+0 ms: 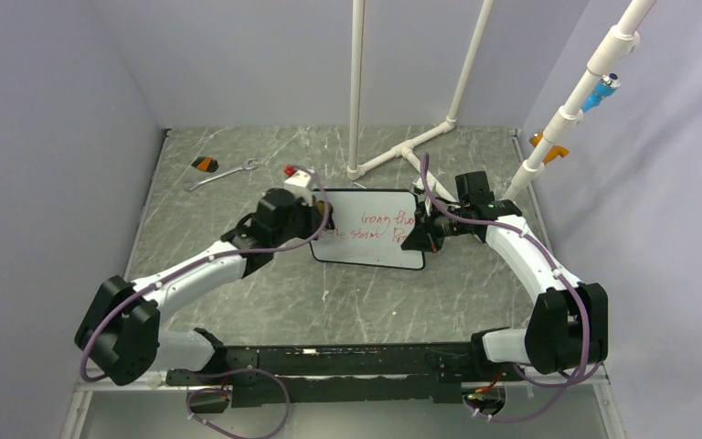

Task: Erase the whiteboard
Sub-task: Erase the whiteboard at the center of the board.

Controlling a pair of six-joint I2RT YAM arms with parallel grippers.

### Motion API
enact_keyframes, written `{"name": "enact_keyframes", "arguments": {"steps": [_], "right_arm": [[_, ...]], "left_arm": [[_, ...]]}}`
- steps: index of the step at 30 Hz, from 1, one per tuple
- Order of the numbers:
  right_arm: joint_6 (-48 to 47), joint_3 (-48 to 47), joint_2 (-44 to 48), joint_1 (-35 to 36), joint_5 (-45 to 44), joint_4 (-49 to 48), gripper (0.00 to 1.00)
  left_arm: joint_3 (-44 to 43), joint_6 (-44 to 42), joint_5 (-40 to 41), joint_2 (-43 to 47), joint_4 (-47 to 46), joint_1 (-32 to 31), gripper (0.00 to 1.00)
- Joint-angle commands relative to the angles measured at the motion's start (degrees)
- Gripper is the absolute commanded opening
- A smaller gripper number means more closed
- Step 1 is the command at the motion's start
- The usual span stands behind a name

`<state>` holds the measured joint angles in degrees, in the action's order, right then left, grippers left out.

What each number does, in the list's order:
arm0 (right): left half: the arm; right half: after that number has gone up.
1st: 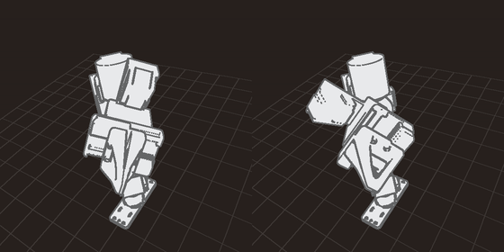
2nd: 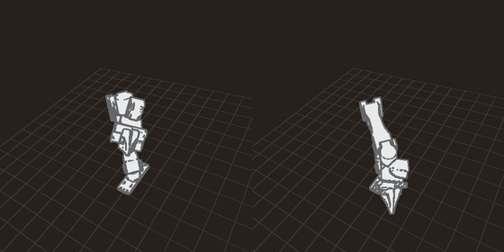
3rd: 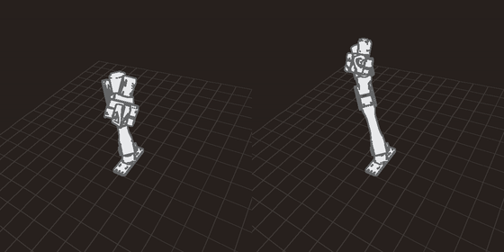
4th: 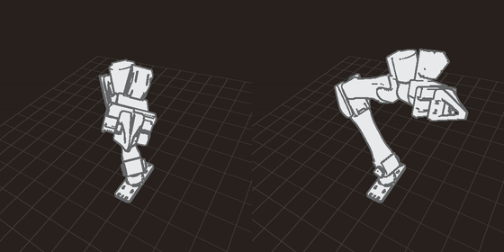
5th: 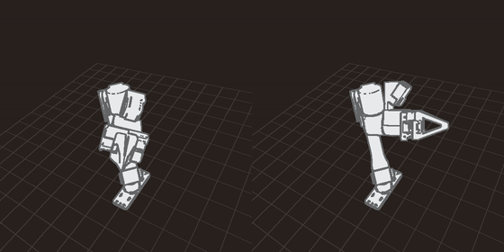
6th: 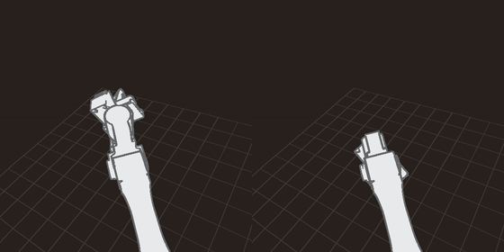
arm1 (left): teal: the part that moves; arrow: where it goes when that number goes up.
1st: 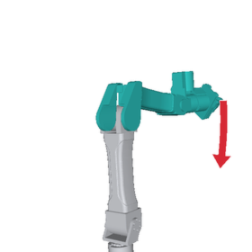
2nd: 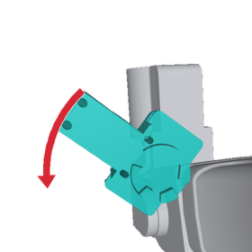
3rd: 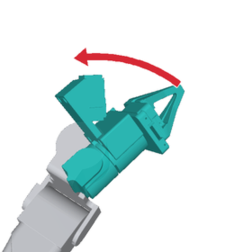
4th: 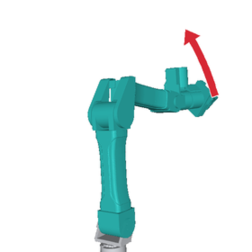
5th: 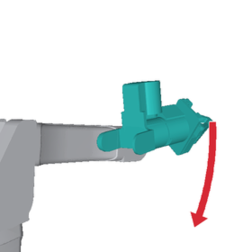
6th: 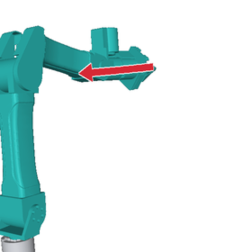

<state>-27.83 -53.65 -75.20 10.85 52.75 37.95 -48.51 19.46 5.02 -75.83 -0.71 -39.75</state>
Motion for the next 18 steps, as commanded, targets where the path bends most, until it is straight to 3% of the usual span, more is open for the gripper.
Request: {"name": "enact_keyframes", "arguments": {"steps": [1, 4, 9, 11, 13, 18], "right_arm": [[-4.51, 0.82, 0.80, 1.10, 0.25, 4.62, 0.00], [-4.51, 0.74, 0.69, 1.10, 0.33, 4.67, 0.00], [-4.61, 0.74, 0.87, 1.03, 0.34, 4.75, 0.00], [-4.61, 0.74, 0.80, 1.10, 0.42, 4.76, 0.00], [-4.66, 0.65, 0.65, 1.06, 0.50, 4.82, 0.00], [-4.62, 0.65, 0.59, 1.07, 0.42, 4.76, 0.00]], "left_arm": [[9.95, 8.93, -21.72, 3.33, -22.87, 8.80, 0.00], [9.79, 10.70, -17.37, 3.98, -20.69, 9.43, 0.00], [7.20, 13.47, 1.09, 4.91, -7.92, 9.45, 0.00], [5.50, 13.24, 4.55, 4.38, -3.83, 9.43, 0.00], [4.60, 12.37, 2.94, 3.91, -3.33, 9.43, 0.00], [4.16, 7.61, -17.42, 1.88, -13.39, 8.02, 0.00]]}}
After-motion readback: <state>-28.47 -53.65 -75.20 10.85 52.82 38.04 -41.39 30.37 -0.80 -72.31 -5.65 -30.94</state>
